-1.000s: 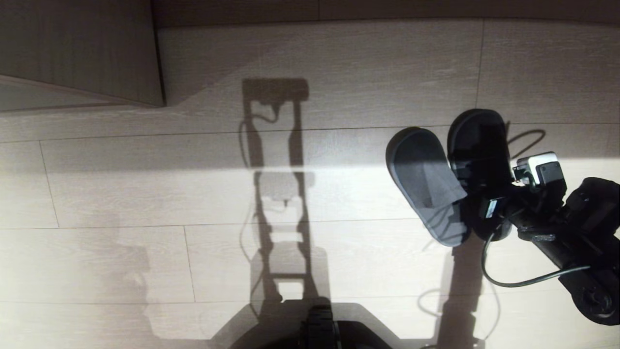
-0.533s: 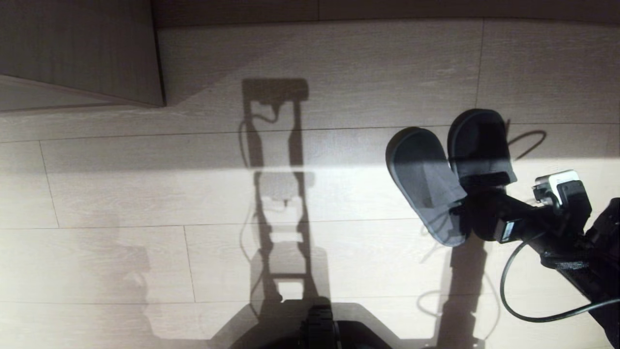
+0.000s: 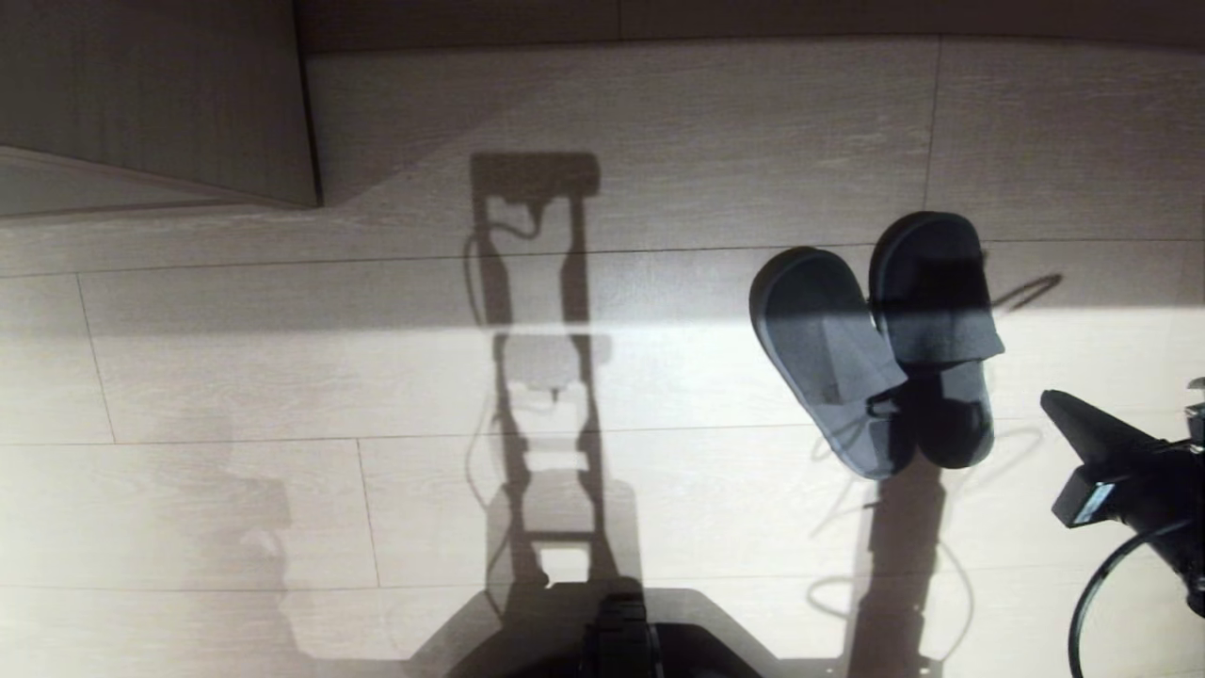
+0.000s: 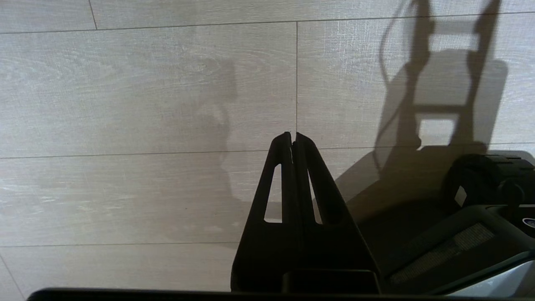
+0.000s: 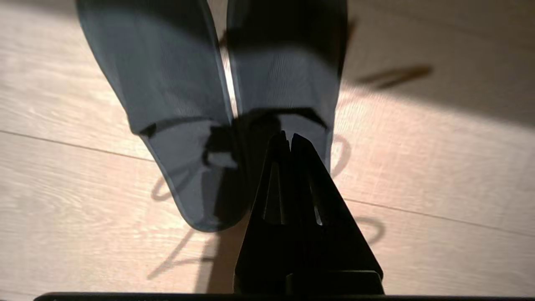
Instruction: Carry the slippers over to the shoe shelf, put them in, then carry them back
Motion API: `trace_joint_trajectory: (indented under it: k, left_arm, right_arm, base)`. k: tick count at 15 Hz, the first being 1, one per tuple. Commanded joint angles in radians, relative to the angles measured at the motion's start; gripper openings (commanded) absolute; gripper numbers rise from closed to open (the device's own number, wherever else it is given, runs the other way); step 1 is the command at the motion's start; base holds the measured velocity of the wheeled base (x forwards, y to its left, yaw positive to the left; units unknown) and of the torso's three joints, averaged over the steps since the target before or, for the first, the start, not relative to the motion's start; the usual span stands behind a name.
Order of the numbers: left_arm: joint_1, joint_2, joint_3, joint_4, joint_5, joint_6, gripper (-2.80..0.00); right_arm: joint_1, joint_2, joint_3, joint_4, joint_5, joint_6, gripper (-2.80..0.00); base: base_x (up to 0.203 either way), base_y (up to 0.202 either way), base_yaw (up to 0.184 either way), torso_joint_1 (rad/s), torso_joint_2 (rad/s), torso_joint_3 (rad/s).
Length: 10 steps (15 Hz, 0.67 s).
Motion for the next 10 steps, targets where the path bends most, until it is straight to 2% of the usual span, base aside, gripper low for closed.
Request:
trace_joint_trajectory:
  k: [1, 3, 5, 7, 10]
  left_arm:
    - [0.000, 0.000, 0.002, 0.000, 0.000, -0.001, -2.80]
    - [0.000, -0.002, 0.002, 0.000, 0.000, -0.001, -2.80]
    - [0.000, 0.000, 0.002, 0.000, 0.000, -0.002, -2.80]
    - [0.001, 0.000, 0.002, 0.000, 0.000, -0.001, -2.80]
    - [0.000, 0.000, 0.002, 0.000, 0.000, -0.001, -2.80]
  right_arm:
    - [0.000, -0.181, 0.031, 0.006, 0.000, -0.002, -2.80]
    - [-0.001, -0.372, 0.044, 0.103, 0.000, -0.002, -2.80]
    - [0.001, -0.578, 0.035, 0.292, 0.010, -0.001, -2.80]
    - [0.004, -0.763, 0.014, 0.524, 0.033, 0.007, -2.80]
    - [0.022, -1.127, -0.076, 0.996, 0.112, 0.066, -2.80]
  base:
    - [0.000, 0.000, 0.000, 0.000, 0.00, 0.000]
    - [0.000, 0.000, 0.000, 0.000, 0.00, 0.000]
    - [0.000, 0.000, 0.000, 0.000, 0.00, 0.000]
    - [0.000, 0.000, 0.000, 0.000, 0.00, 0.000]
    - [0.000, 0.000, 0.000, 0.000, 0.00, 0.000]
